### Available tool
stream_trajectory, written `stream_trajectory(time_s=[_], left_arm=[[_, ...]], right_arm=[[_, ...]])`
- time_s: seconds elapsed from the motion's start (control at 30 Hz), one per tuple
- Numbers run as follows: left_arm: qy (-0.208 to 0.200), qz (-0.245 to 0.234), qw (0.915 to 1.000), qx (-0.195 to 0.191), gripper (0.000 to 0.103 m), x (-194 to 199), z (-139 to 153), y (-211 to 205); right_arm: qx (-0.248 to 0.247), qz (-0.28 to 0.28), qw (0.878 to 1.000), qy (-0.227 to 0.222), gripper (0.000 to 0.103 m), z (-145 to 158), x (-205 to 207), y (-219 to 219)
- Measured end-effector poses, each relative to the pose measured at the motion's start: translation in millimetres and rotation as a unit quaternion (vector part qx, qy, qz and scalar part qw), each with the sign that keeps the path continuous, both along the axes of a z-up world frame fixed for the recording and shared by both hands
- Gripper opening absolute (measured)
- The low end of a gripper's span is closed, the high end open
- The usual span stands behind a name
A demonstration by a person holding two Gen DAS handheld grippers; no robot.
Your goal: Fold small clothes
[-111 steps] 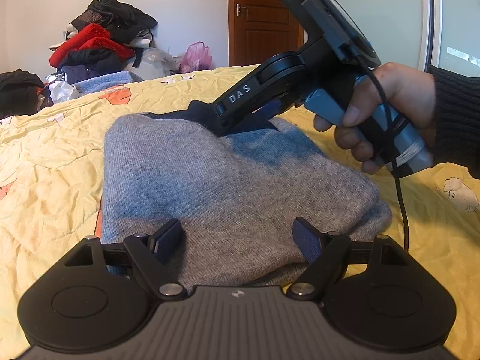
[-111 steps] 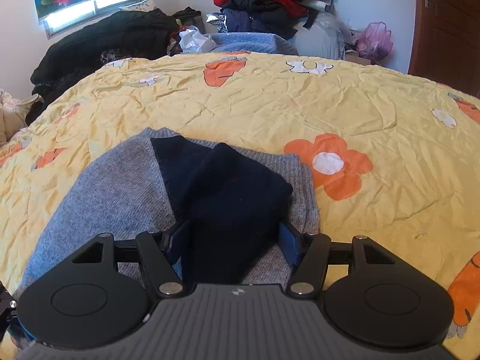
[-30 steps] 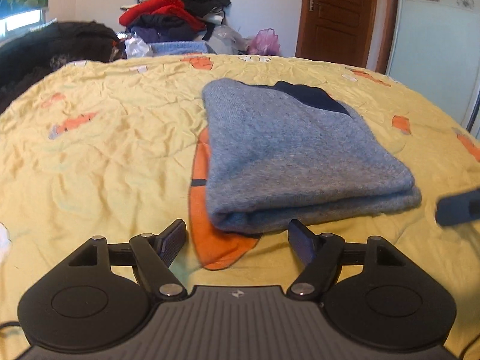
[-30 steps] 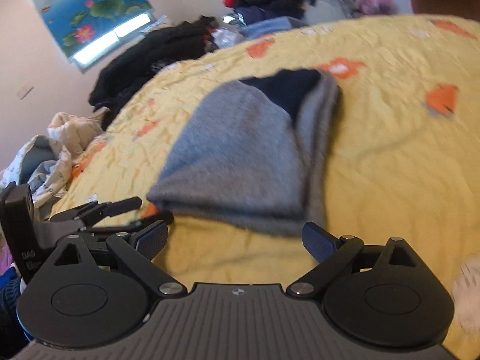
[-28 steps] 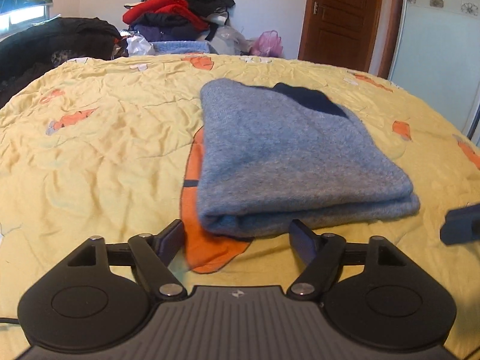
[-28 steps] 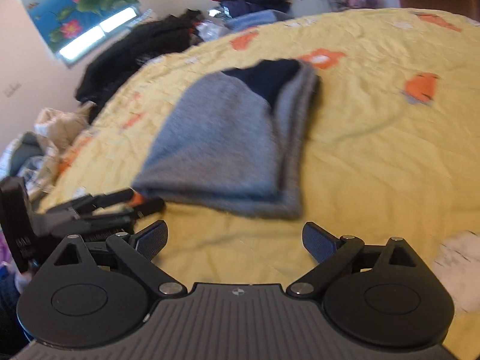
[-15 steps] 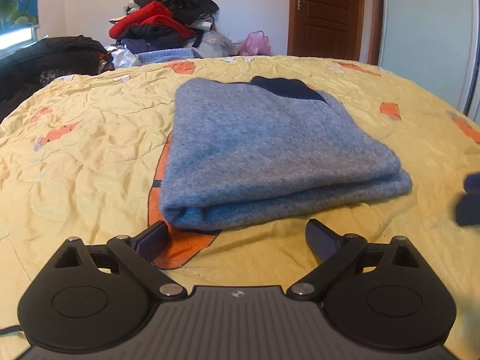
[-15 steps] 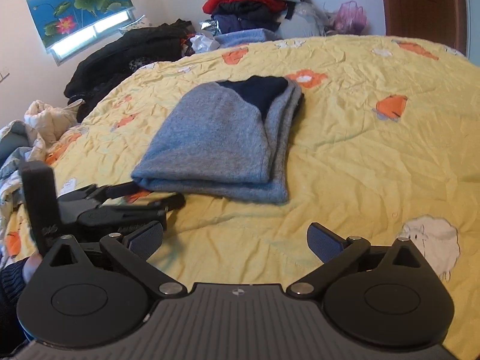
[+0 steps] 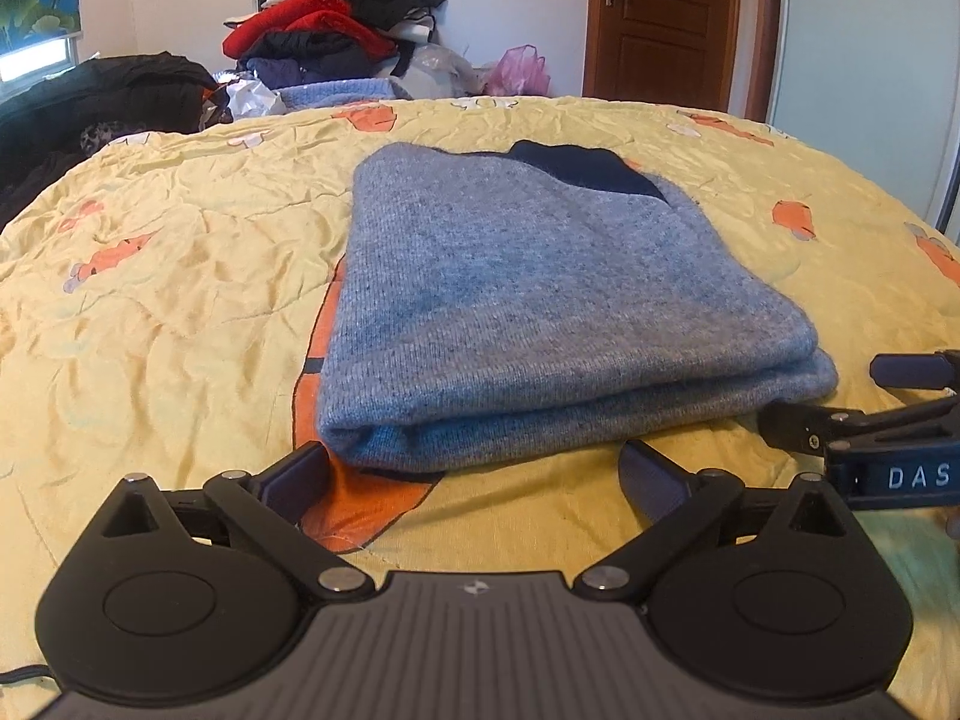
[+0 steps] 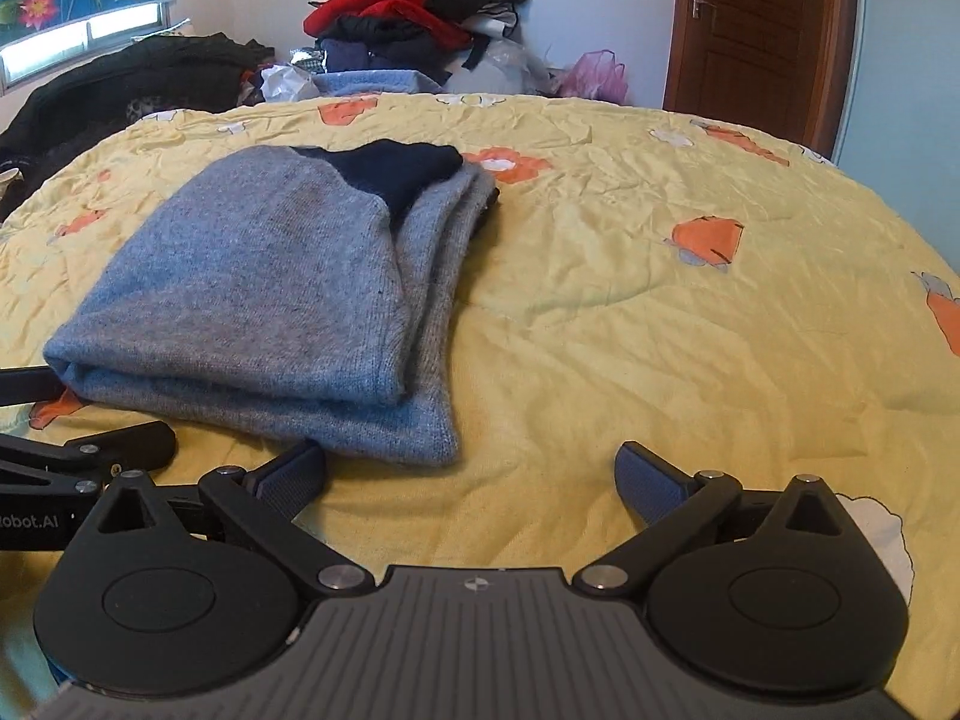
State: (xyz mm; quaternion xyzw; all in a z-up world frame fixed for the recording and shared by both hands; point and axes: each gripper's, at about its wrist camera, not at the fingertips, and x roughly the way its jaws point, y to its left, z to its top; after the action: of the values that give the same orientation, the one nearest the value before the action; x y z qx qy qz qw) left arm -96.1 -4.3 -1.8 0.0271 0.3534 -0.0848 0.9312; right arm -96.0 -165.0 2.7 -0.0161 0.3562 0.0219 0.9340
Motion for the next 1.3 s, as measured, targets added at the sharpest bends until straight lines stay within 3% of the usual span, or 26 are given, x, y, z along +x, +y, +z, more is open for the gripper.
stream_trajectory(time_s=[0.17, 0.47, 1.3], left_arm=[[-0.004, 0.021, 0.9996, -0.018, 0.103, 3.7, 0.5, 3.8], [0.0, 0.012, 0.9999, 0.001, 0.103, 5.6, -0.8, 0.4], [-0.001, 0.009, 1.0, -0.003, 0.103, 4.2, -0.8, 1.5]], right_arm=[[-0.001, -0.005, 1.0, 0.0, 0.103, 0.8, -5.0, 1.7], [-0.006, -0.011, 1.0, 0.0, 0.103, -0.1, -7.0, 4.8], [-0.006, -0.01, 1.0, -0.001, 0.103, -0.2, -8.3, 4.9]])
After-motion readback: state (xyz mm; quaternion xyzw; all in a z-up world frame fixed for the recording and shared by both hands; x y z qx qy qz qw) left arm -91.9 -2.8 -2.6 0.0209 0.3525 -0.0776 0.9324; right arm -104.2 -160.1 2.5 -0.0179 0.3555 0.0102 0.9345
